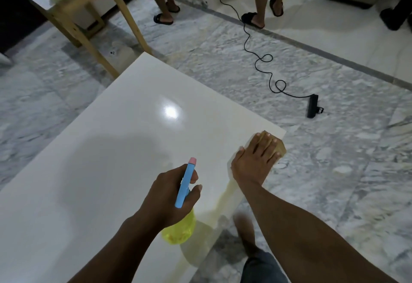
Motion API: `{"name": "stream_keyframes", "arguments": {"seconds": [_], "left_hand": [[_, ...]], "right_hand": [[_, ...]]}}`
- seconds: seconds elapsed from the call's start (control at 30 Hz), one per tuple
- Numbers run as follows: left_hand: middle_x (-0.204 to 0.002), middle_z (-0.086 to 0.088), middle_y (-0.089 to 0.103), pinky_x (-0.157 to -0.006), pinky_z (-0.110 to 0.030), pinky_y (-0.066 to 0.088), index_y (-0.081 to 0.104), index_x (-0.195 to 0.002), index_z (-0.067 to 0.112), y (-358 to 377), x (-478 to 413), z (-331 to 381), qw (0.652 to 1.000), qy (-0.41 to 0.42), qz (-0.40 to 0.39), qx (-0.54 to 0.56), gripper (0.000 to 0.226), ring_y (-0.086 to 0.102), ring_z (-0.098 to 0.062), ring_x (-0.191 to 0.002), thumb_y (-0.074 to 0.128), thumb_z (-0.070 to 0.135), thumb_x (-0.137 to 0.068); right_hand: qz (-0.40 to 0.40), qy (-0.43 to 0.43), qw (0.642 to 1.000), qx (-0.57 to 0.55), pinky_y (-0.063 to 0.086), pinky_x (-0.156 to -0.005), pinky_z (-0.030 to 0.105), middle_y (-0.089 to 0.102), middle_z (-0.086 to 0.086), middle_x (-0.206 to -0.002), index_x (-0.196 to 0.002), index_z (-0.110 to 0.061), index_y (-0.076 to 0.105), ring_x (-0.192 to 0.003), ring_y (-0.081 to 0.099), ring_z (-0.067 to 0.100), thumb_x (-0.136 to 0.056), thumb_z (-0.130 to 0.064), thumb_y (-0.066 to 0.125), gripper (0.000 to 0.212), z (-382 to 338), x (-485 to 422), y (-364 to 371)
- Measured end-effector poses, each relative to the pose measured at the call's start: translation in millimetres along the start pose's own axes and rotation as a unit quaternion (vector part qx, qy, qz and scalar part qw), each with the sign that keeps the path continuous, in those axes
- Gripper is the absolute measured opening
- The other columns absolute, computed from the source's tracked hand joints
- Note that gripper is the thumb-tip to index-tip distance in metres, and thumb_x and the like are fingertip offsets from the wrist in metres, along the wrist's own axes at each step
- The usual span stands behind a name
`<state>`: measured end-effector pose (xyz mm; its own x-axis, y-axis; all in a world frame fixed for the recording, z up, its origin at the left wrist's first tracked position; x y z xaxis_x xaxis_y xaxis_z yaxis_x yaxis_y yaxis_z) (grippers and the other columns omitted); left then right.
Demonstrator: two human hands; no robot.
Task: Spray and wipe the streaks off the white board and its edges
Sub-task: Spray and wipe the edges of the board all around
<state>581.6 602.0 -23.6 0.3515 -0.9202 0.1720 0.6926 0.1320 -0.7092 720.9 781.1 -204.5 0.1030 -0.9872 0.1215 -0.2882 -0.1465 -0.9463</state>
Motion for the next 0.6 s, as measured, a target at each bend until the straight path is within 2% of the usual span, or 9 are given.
{"name": "stream_keyframes", "arguments": {"seconds": [0.1, 0.2, 0.37, 0.5, 0.6], "left_hand": [[-0.063, 0.01, 0.059, -0.057, -0.024, 0.045, 0.061, -0.092, 0.028, -11.3, 28.6, -16.6, 1.0, 0.014, 0.009, 0.004, 0.019, 0.049, -0.013, -0.049, 0.071, 0.043, -0.087], [-0.064, 0.01, 0.06, -0.059, -0.016, 0.042, 0.062, -0.093, 0.024, -22.8, 62.1, -32.7, 0.999, 0.04, 0.02, -0.005, 0.02, 0.051, -0.013, -0.05, 0.07, 0.042, -0.088], [-0.071, 0.005, 0.064, -0.058, -0.014, 0.043, 0.063, -0.095, 0.025, -37.9, 135.6, -75.2, 0.999, 0.039, 0.004, 0.022, 0.02, 0.053, -0.011, -0.055, 0.069, 0.043, -0.087], [-0.067, 0.013, 0.059, -0.058, -0.012, 0.042, 0.064, -0.096, 0.026, -51.2, 209.2, -111.8, 0.999, 0.029, 0.003, 0.013, 0.015, 0.054, -0.008, -0.056, 0.075, 0.036, -0.092], [-0.063, 0.017, 0.058, -0.058, -0.011, 0.041, 0.063, -0.095, 0.027, -64.0, 257.3, -135.2, 1.0, 0.022, -0.008, 0.008, 0.014, 0.054, -0.007, -0.053, 0.076, 0.032, -0.093]], "right_hand": [[0.005, -0.004, 1.0, 0.002, 0.009, -0.118, 0.062, 0.012, 0.021, -0.164, -0.156, -0.007, 0.018, -0.149, 0.009, 0.043, -0.098, -0.038, 0.036, 0.068, -4.6, 34.6, 6.5], [0.008, -0.007, 1.0, 0.009, 0.011, -0.117, 0.063, 0.014, 0.021, -0.163, -0.156, -0.007, 0.02, -0.149, 0.011, 0.044, -0.098, -0.038, 0.038, 0.068, -10.4, 70.3, 14.0], [0.008, 0.008, 1.0, 0.013, 0.01, -0.118, 0.062, 0.012, 0.019, -0.164, -0.156, -0.008, 0.017, -0.15, 0.009, 0.042, -0.097, -0.039, 0.038, 0.07, -31.9, 163.6, 35.3], [0.006, 0.003, 1.0, 0.017, 0.008, -0.118, 0.062, 0.008, 0.018, -0.165, -0.157, -0.01, 0.014, -0.151, 0.005, 0.041, -0.099, -0.04, 0.035, 0.069, -46.6, 246.4, 54.4], [0.002, -0.005, 1.0, 0.013, 0.007, -0.119, 0.062, 0.003, 0.014, -0.166, -0.158, -0.012, 0.01, -0.152, -0.001, 0.039, -0.099, -0.041, 0.026, 0.068, -52.2, 307.4, 67.4]]}}
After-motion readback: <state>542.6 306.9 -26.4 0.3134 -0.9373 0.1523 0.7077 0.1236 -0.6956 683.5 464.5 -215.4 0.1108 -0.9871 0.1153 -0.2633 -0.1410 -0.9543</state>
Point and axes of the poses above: each hand's wrist, its own x-axis away from the middle knuckle, its own y-axis out of the palm, z = x × y, the point moved 3 cm from there along -x, towards the middle knuckle
